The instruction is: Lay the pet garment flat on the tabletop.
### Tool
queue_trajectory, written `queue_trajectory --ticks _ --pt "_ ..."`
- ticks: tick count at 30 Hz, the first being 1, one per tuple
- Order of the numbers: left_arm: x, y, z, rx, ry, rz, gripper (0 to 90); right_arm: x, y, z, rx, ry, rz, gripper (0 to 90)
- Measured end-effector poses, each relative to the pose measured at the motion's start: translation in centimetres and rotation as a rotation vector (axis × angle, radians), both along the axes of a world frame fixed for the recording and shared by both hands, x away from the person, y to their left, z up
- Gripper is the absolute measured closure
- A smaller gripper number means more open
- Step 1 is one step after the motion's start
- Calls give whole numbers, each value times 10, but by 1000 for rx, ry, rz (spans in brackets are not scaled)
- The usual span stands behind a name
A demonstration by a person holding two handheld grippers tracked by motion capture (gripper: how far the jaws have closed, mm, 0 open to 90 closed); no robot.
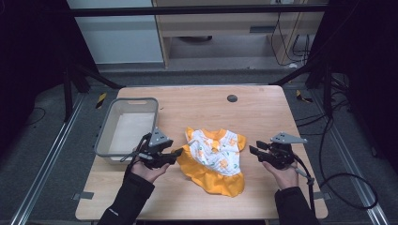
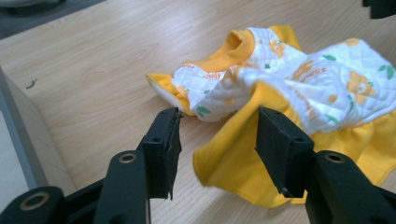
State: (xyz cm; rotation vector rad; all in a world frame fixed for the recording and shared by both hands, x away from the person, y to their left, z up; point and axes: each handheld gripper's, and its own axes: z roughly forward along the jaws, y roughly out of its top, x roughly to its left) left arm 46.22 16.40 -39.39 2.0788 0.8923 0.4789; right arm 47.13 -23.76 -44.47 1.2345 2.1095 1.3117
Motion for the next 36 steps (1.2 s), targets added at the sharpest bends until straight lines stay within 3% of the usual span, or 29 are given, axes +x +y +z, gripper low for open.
queue_trajectory --ticks 4,7,12,18,21,26,31,36 --pt "-7 4 7 13 -44 5 476 3 3 1 1 -11 -3 568" --pt "-2 5 11 -4 -56 28 476 6 8 2 -11 -21 -3 563" --pt "25 -6 3 7 -86 55 470 15 16 3 -23 -38 -5 544" --pt "63 -18 -14 40 -89 125 469 36 25 -8 -51 -25 -15 528" --pt "80 -23 -27 53 -72 171 471 48 30 -16 -67 -9 -25 524" --pt "94 -40 -46 71 -50 165 481 67 33 -28 -86 9 -44 521" --pt "107 -42 -63 96 -19 196 500 72 33 -38 -103 44 -52 525" --pt "111 -44 -72 97 18 199 542 76 32 -44 -104 54 -55 545"
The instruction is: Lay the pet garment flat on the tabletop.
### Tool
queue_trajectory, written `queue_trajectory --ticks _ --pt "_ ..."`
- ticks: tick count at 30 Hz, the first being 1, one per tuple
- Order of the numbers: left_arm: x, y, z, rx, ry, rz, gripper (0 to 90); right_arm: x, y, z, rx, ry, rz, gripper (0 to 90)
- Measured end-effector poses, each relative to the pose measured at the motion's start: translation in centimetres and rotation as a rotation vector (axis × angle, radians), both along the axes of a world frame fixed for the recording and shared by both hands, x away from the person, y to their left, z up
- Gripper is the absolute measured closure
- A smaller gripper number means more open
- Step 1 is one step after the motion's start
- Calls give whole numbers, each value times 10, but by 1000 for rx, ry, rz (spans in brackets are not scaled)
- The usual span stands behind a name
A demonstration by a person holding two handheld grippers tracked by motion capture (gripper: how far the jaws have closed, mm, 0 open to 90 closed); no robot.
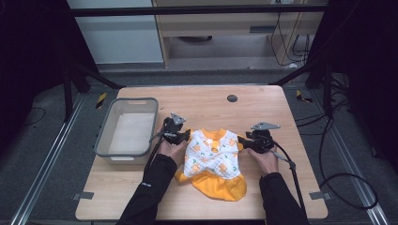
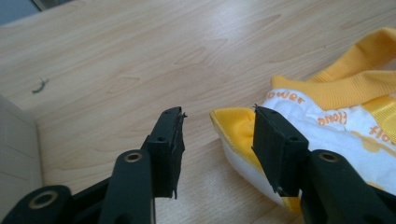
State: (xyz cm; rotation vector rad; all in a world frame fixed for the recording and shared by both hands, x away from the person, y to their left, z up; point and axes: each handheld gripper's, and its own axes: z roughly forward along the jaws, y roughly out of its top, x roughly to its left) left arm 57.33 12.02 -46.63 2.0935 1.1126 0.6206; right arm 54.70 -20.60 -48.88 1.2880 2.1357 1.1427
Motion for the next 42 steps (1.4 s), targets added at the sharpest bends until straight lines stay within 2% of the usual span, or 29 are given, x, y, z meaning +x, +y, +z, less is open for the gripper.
queue_trajectory --ticks 4,7,14,16,19,24,26,29,31,35,37,40,42 --pt "0 -5 -8 50 26 -11 612 2 1 -7 -24 30 6 594" --pt "0 -6 -16 58 56 -9 676 3 2 -11 -35 55 14 654" --pt "-2 -7 -26 64 66 -8 828 3 3 -13 -50 87 30 850" --pt "-3 -8 -26 77 63 -5 879 3 4 -13 -47 91 32 868" --pt "-3 -7 -27 79 64 -9 895 2 5 -13 -51 94 29 880" --pt "-4 -6 -25 77 59 -4 900 0 4 -8 -46 73 25 886" --pt "-6 -4 -20 58 43 4 900 -1 3 -3 -34 50 25 887" --pt "-11 1 -5 34 -2 6 900 -3 1 4 -19 14 22 887" --pt "-13 3 3 30 -17 9 900 -5 1 10 -11 -14 19 888" --pt "-19 6 24 25 -74 11 900 -7 2 21 7 -77 8 888" --pt "-22 8 36 -2 -110 9 900 -7 2 26 18 -103 1 888" --pt "-24 9 51 -7 -184 18 900 -5 1 34 32 -148 -18 888" --pt "-23 9 57 -1 -214 31 900 -3 1 38 50 -170 -49 888"
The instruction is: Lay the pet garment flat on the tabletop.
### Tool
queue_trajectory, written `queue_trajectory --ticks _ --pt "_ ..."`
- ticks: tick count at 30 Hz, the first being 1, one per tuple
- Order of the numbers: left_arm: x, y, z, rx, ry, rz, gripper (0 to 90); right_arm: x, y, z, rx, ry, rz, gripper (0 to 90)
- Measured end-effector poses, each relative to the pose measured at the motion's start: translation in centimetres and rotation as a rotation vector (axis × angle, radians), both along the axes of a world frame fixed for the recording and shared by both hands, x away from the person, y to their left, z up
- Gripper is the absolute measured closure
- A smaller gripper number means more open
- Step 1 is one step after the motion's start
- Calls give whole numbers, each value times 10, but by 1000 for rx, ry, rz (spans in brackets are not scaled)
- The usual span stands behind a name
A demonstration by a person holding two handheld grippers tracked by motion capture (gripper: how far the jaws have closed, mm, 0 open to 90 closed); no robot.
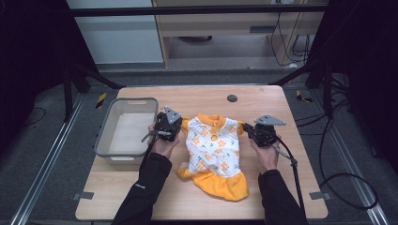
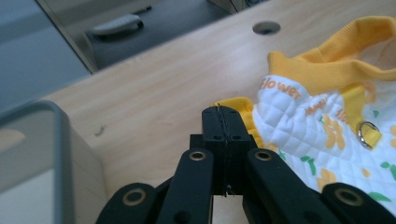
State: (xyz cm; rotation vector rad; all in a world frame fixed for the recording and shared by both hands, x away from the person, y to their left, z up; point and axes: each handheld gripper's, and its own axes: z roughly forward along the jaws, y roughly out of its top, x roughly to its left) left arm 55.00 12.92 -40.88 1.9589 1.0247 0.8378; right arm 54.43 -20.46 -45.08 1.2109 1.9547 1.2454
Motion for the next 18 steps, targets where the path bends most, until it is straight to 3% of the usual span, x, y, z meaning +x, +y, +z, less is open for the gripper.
queue_trajectory --ticks 5,6,11,12,14,18 --pt "12 -6 1 0 -21 28 900 11 3 -1 -2 -29 -62 886" --pt "14 -7 0 12 -16 32 900 14 4 -3 -3 -21 -67 886" --pt "32 -16 -12 -20 32 67 897 28 14 -14 -32 -5 -103 877" --pt "36 -18 -15 -14 51 70 880 31 16 -16 -51 0 -111 868" --pt "38 -20 -20 -11 62 70 762 34 19 -20 -89 17 -119 836" --pt "32 -16 -16 -40 70 55 686 31 18 -16 -126 17 -122 746"
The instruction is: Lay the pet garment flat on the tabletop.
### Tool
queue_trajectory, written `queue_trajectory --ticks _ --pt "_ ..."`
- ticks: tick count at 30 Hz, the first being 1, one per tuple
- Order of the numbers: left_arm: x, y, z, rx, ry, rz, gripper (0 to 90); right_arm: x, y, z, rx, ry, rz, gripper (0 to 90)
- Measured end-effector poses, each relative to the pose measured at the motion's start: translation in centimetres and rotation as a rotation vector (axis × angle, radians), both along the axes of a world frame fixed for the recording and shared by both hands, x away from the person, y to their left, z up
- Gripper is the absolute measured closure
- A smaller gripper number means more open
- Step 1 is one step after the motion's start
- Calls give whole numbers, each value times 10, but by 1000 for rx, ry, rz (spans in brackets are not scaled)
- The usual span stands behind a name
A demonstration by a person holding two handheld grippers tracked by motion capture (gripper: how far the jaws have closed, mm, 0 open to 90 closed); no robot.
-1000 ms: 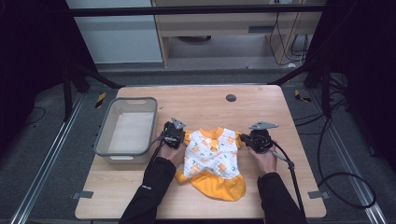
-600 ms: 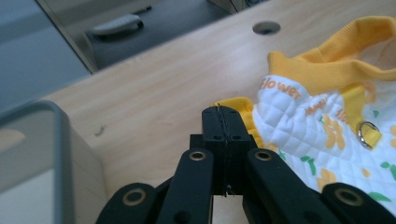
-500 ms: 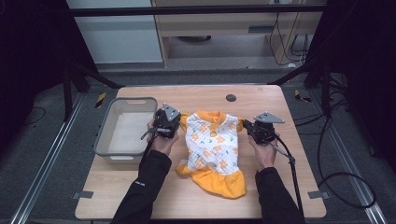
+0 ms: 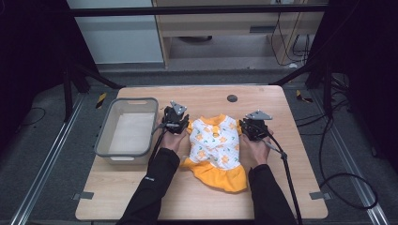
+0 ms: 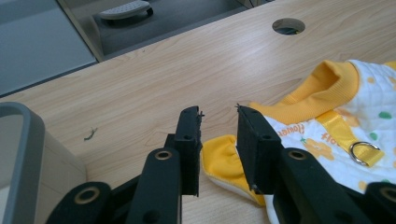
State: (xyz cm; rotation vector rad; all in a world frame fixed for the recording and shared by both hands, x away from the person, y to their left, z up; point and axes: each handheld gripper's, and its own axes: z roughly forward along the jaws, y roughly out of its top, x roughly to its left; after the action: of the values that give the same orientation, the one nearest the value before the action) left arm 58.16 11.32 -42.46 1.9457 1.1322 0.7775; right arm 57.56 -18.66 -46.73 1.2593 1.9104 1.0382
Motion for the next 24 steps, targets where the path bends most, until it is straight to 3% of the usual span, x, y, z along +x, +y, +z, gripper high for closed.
queue_trajectory --ticks 5,11,13,19,24 --pt "-17 12 18 -63 1 -44 646 -12 -7 17 20 -6 23 709" --pt "-54 24 28 -29 -9 -130 609 -44 -11 31 44 7 110 652" --pt "-68 29 27 -37 -14 -158 598 -57 -12 32 61 18 137 633" --pt "-105 36 16 1 -3 -248 564 -96 -16 31 84 52 199 598" --pt "-124 42 2 17 20 -285 530 -125 -18 26 103 77 240 553"
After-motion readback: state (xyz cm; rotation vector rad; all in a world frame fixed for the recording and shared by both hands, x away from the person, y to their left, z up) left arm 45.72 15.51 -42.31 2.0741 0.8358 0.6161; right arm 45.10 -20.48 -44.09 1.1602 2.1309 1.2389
